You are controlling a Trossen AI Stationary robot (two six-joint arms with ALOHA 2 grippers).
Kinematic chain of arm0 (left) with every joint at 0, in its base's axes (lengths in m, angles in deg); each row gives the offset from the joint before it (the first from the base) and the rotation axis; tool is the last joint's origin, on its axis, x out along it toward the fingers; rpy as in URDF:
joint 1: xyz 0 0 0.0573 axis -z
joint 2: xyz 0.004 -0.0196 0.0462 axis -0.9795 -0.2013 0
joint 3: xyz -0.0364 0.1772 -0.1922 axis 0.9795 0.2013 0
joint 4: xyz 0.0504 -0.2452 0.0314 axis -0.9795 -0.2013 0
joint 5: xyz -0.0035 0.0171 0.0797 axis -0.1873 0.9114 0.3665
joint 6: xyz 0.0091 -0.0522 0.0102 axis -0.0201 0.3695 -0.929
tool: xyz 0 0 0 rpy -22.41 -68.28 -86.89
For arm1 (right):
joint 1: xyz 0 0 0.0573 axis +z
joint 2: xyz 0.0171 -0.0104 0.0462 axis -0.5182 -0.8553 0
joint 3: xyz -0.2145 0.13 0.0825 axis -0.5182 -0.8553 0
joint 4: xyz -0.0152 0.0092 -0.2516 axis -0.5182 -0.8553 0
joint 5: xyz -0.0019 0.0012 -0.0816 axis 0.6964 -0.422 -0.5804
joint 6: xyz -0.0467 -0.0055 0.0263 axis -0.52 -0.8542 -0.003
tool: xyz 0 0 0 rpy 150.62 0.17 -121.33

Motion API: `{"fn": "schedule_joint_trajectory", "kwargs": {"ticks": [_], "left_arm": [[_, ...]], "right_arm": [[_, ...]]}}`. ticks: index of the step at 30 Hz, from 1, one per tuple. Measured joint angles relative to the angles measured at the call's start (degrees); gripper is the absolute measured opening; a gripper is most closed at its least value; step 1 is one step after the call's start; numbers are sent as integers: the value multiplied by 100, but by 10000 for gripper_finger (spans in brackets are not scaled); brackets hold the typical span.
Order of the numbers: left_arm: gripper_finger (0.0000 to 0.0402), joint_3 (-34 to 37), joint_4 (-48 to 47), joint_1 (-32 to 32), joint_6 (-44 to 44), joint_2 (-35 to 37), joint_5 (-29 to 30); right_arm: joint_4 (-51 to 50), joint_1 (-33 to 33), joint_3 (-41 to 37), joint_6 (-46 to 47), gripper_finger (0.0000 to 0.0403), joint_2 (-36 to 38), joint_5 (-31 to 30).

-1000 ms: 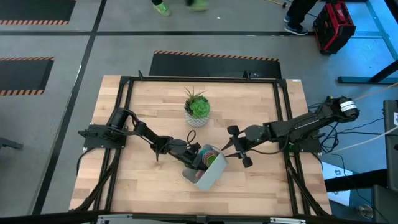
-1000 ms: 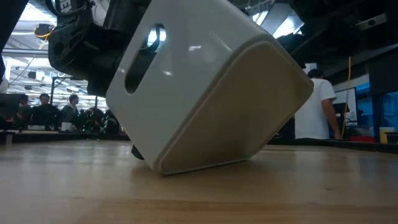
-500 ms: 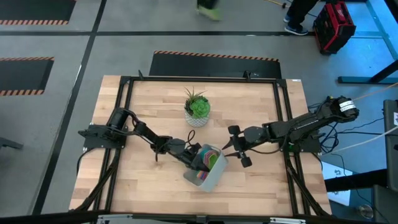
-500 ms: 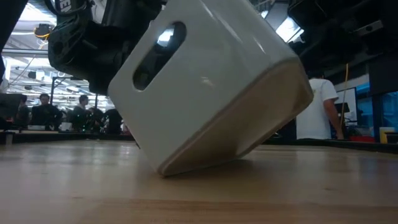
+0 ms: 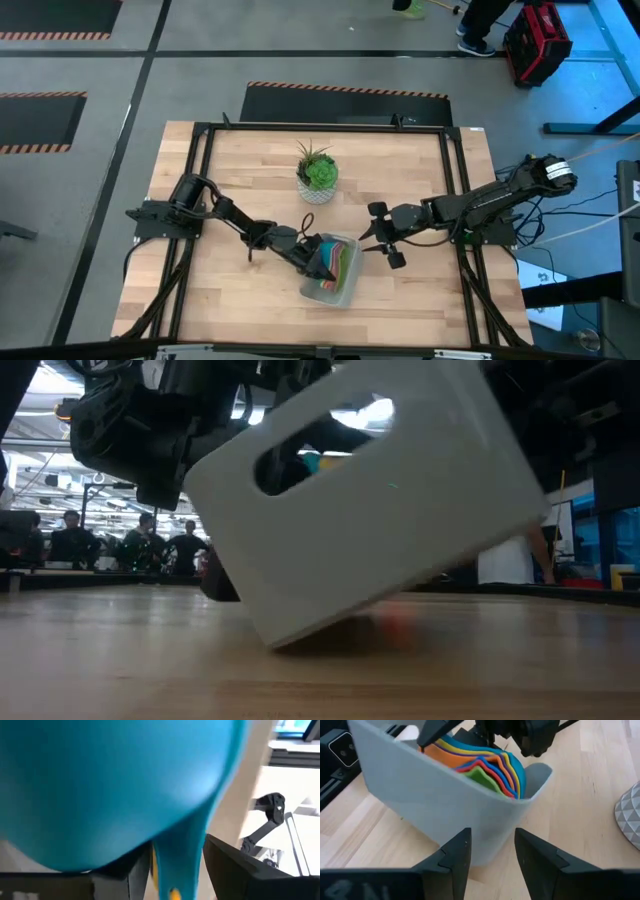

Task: Nest measuring cups in basket
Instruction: Put the stacked measuring cups into the bin

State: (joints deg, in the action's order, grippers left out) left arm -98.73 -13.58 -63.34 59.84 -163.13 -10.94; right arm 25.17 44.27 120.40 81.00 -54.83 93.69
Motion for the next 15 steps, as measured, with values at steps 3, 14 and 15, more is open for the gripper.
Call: {"fn": "schedule_joint_trajectory", "kwargs": {"ticks": [3, 14, 15], "left_arm": [[172, 2, -34, -16, 87, 0, 166], [172, 6, -75, -157, 139, -11, 254], [172, 7, -83, -169, 145, -11, 256]], "right_arm": [[2, 0, 0, -4, 156, 0, 2], [216, -2, 0, -26, 156, 0, 5], [287, -2, 0, -28, 156, 0, 6]]}}
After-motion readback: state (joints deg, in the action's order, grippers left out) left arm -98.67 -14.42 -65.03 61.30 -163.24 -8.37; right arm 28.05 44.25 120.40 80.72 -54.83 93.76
